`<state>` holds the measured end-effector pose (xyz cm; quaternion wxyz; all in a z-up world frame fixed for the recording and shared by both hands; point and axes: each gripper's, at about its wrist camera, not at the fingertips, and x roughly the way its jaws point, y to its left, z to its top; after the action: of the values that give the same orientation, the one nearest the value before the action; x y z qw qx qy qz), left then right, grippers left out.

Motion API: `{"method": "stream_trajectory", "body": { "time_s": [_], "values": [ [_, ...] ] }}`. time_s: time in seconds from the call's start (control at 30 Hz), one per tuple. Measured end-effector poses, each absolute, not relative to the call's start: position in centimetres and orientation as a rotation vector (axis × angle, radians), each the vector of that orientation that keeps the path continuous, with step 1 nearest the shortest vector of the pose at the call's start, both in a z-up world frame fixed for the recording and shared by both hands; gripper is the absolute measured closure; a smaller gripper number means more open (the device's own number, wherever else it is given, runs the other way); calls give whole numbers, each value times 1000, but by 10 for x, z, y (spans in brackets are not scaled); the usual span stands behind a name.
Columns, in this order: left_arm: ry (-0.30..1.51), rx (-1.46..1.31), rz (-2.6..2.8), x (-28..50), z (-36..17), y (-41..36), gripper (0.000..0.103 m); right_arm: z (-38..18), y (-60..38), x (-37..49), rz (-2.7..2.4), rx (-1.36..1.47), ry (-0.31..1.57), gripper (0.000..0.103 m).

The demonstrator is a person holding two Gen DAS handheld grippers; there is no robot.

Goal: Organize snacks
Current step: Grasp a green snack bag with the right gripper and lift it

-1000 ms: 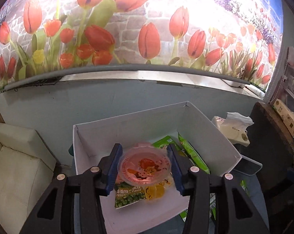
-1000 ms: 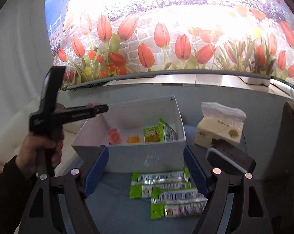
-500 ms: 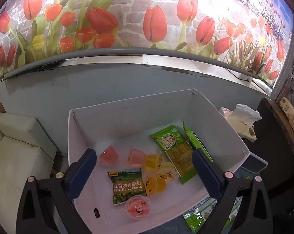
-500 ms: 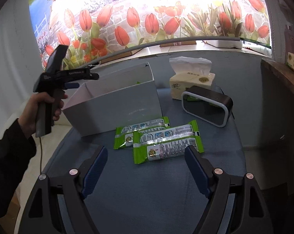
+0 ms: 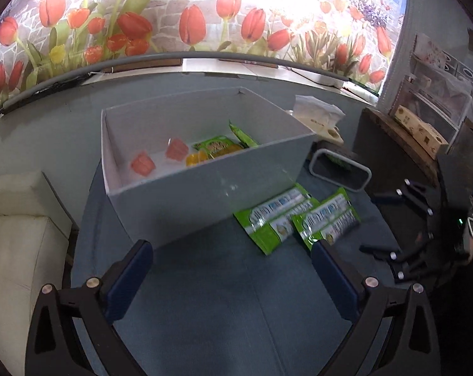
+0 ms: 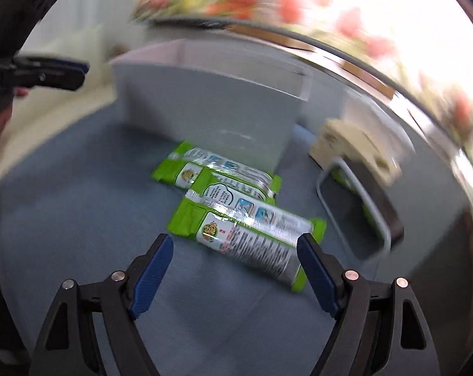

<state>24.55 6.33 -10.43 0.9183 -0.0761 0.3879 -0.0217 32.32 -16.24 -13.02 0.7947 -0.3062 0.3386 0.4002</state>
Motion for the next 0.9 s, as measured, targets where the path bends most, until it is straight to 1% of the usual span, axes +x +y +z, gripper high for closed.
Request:
{"method": "stream_trajectory", "body": {
  "time_s": [0.17,0.33,0.43,0.53,0.67,0.8,0.9],
  "values": [
    [777,-164,-74,197,-115,52,0,-137,-140,363,992,-814,829,18],
    [831,-154,-85,168,-134,52,0,-157,-118,372,1149,-993,934,18],
    [863,-176,-67,159,-142,61,0,-167,-111,371,1155,-1102,901,18],
    [888,-214,-65,155,-149,69,0,-172,-108,379,1167,-1118,895,18],
    [897,-208,-80,154,-151,66,0,-177,-109,387,1215,-1117,940,18],
    [900,-197,-99,161,-151,60,0,-182,-114,399,1223,-1104,984,14],
    [899,-183,-120,170,-150,52,0,-183,-124,414,1219,-985,1071,15]
  ]
}}
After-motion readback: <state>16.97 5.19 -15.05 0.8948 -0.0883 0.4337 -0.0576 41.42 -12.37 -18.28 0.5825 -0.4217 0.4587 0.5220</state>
